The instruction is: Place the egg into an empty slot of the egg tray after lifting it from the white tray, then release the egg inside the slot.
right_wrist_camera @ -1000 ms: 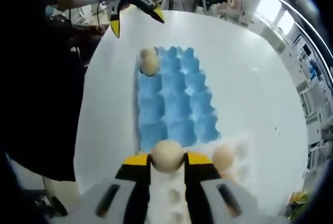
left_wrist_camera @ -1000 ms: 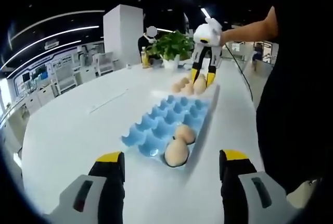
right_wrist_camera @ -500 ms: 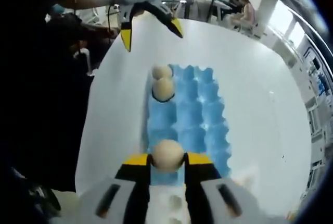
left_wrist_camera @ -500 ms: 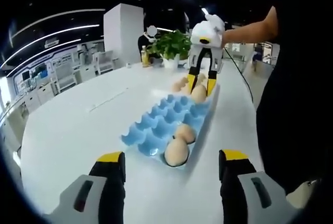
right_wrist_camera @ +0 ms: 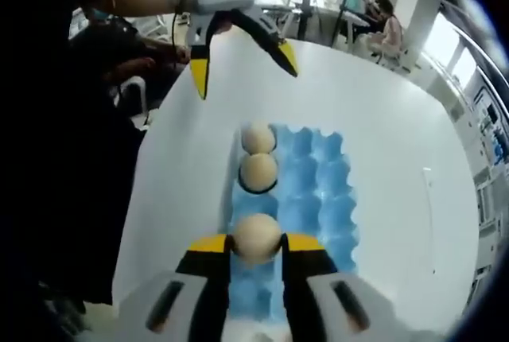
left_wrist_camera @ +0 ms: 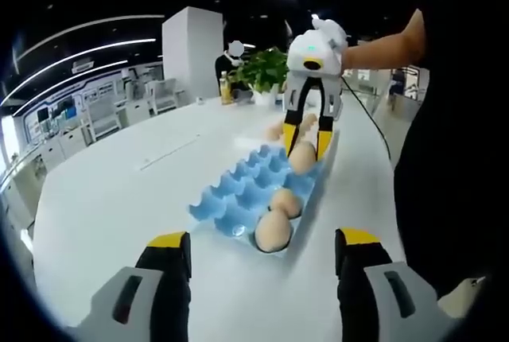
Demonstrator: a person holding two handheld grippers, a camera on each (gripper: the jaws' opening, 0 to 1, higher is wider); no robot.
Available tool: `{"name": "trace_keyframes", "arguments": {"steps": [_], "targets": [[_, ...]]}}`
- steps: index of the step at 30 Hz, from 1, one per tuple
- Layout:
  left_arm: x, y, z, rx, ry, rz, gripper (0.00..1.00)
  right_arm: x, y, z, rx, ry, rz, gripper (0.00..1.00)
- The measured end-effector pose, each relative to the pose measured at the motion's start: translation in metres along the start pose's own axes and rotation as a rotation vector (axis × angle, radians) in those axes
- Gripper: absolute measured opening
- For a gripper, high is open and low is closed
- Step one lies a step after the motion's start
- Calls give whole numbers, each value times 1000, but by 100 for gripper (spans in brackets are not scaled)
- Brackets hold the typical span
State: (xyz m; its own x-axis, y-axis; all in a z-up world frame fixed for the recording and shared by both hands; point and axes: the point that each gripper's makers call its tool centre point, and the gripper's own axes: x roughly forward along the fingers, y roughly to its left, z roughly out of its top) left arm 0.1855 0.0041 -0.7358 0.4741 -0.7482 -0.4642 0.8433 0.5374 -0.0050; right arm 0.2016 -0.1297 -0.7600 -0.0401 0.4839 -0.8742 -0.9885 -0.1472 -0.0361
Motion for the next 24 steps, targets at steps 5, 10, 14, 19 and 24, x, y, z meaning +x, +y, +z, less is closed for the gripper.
{"name": "trace_keyframes", "arguments": {"steps": [5, 10, 14, 19, 24], "targets": [[0, 1, 0, 0, -1, 4, 75, 8, 0, 7, -12, -3, 13, 24], [-1, 1, -2, -3, 2, 4, 74, 14, 0, 8, -14, 2, 22, 24], [-2, 2, -3, -6, 0, 5, 74, 19, 1, 9, -11, 6, 33, 24], [-2, 2, -3, -5, 1, 6, 74, 26, 1, 7, -13, 16, 38, 24], [-3, 2, -4, -7, 3, 6, 73, 30, 0, 5, -1, 28, 44, 24]]}}
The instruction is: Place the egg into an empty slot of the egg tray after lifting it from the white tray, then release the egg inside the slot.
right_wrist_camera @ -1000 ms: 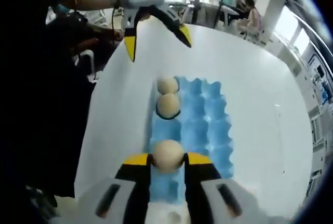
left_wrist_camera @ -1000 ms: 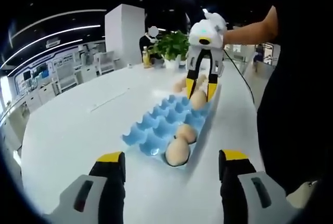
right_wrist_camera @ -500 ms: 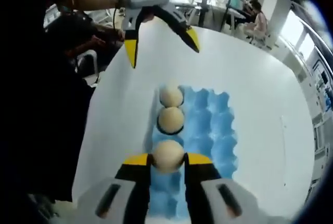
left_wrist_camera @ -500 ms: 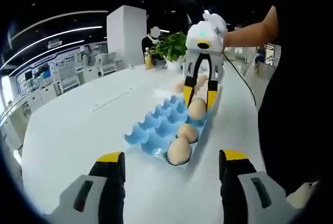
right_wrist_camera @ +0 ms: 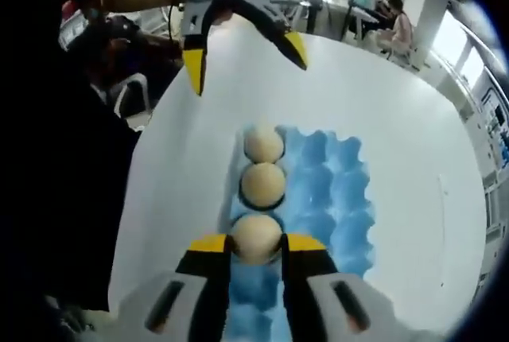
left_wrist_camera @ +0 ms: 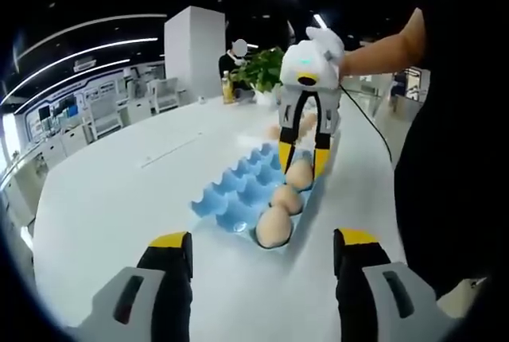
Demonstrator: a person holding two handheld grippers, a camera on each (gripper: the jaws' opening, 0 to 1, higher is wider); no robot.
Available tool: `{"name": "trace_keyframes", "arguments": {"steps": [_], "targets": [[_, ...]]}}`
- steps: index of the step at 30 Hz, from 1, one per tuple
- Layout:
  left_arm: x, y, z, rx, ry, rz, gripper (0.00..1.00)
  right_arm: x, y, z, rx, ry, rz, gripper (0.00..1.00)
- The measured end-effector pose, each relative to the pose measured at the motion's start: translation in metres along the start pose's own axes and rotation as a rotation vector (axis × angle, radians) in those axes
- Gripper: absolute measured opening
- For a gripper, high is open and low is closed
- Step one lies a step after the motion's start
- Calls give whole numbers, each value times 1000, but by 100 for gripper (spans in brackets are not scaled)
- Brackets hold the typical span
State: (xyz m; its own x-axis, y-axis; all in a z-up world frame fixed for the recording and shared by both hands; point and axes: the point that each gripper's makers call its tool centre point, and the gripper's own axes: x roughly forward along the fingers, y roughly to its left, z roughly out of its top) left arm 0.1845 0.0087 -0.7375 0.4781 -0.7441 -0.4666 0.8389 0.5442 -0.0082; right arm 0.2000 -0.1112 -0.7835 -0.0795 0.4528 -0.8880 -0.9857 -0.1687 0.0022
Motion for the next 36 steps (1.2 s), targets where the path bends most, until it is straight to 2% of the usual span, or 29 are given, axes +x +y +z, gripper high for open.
{"name": "trace_keyframes", "arguments": {"steps": [9, 20, 28, 36], "targets": [[1, -1, 0, -3, 0, -1, 72, 9, 0, -6, -8, 38, 9, 25], [3, -3, 0, 7, 1, -13, 70, 8, -1, -6, 21, 34, 23, 25], [2, -5, 7, 18, -16, -14, 71, 10, 1, -6, 35, -11, 50, 26], [-4, -7, 18, 12, -35, -21, 71, 10, 3, -5, 34, -66, 33, 27]]}}
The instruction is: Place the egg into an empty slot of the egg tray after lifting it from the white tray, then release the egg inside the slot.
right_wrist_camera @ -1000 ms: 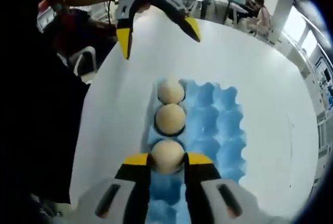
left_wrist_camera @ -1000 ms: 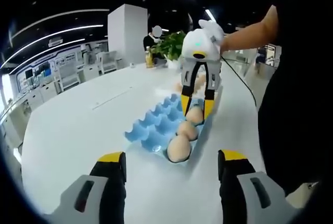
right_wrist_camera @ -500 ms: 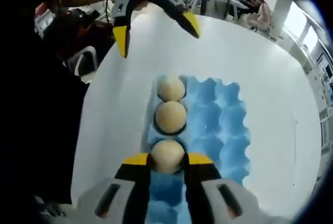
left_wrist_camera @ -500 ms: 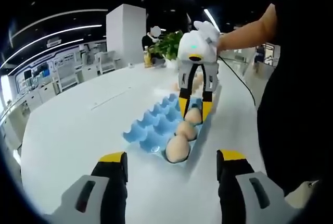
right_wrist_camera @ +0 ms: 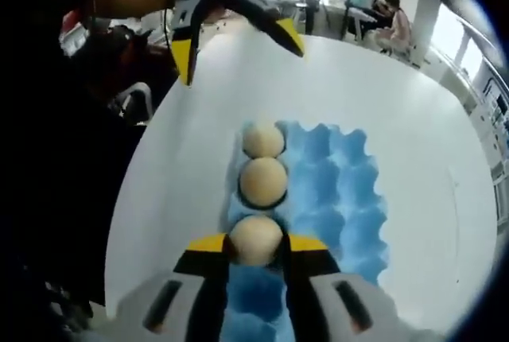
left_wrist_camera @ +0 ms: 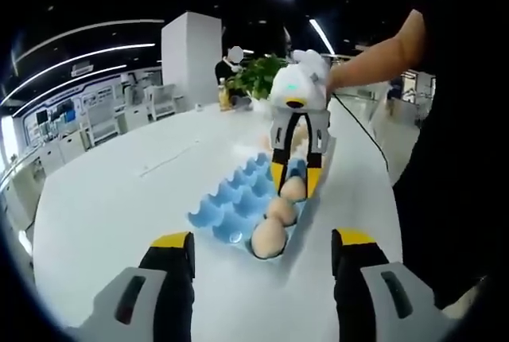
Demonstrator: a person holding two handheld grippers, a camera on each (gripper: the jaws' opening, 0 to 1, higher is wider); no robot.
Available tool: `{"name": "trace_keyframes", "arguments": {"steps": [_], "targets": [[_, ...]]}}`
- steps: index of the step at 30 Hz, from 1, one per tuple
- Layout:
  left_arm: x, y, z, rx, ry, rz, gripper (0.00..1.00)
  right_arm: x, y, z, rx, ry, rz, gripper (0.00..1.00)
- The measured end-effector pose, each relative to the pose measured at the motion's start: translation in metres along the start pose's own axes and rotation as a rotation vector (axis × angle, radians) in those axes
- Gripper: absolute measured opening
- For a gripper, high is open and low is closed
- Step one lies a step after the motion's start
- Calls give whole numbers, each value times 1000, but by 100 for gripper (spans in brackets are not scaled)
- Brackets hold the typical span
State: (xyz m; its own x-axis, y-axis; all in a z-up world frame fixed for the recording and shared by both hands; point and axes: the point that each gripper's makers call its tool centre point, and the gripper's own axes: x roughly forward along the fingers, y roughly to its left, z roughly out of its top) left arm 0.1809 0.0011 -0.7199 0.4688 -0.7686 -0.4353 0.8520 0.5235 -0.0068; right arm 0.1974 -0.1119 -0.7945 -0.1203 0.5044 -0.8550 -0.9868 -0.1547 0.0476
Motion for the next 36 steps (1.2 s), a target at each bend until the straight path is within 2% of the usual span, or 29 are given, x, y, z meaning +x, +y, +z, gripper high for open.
{"name": "trace_keyframes", "arguments": {"steps": [3, 5, 8, 13, 21, 24, 26, 36], "targets": [[-3, 1, 6, -4, -10, -7, 71, 0, 5, 0, 0, -27, 2, 33], [-3, 5, 9, 0, -2, 6, 71, -1, 7, 0, -15, -41, -22, 35], [-5, 4, 17, 5, -13, 8, 71, -4, 8, -1, -34, -45, -39, 35], [-2, 6, 21, 13, 2, 33, 70, -11, 5, -2, 7, -123, -53, 33], [4, 4, 23, 31, 14, 71, 71, -20, 3, -5, 12, -174, -55, 32], [5, 3, 29, 34, -13, 74, 71, -25, 3, -15, 28, -174, -59, 31], [9, 5, 24, 17, 1, 81, 71, -28, 1, -18, 54, -193, -70, 30], [14, 3, 14, 11, 54, 78, 73, -45, 7, -51, 87, -175, -91, 30]]}}
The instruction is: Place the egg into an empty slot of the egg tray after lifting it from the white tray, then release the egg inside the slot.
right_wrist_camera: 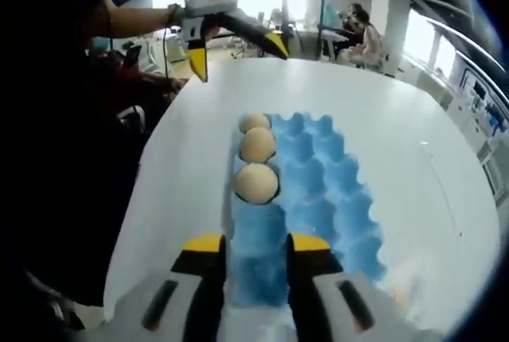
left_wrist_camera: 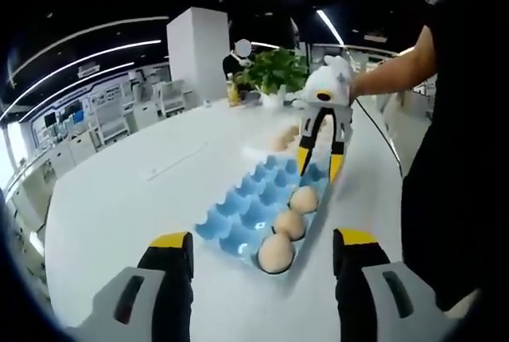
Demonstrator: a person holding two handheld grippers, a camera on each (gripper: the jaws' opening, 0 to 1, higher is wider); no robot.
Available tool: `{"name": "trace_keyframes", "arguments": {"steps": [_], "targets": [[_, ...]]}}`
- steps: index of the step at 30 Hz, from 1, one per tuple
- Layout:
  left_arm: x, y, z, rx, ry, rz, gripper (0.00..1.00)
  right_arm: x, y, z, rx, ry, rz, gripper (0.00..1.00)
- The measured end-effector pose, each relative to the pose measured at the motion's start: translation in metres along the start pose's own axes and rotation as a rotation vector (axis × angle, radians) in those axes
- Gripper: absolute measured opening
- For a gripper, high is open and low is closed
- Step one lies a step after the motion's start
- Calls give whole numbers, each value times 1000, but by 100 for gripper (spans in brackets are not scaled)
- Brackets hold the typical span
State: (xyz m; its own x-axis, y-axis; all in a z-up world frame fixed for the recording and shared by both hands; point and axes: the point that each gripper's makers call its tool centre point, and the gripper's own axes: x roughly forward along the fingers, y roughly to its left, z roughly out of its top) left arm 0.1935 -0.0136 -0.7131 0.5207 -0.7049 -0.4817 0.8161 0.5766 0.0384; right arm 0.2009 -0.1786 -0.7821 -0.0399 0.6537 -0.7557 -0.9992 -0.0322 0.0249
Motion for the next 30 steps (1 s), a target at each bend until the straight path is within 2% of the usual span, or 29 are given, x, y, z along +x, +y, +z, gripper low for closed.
{"name": "trace_keyframes", "arguments": {"steps": [11, 18, 25, 28, 30], "targets": [[4, -7, -2, 18, 38, -3, 73, -39, 4, -37, 54, -2, -63, 33], [6, -11, 3, 31, 49, -13, 73, -77, 0, -63, 134, -17, -155, 33], [9, -9, 8, 40, 29, -16, 73, -124, -10, -120, 245, 90, -273, 33], [12, -10, 9, 41, 34, -31, 71, -143, -9, -141, 269, 132, -314, 33], [12, -10, 9, 46, 31, -36, 71, -152, -11, -156, 274, 183, -341, 33]]}}
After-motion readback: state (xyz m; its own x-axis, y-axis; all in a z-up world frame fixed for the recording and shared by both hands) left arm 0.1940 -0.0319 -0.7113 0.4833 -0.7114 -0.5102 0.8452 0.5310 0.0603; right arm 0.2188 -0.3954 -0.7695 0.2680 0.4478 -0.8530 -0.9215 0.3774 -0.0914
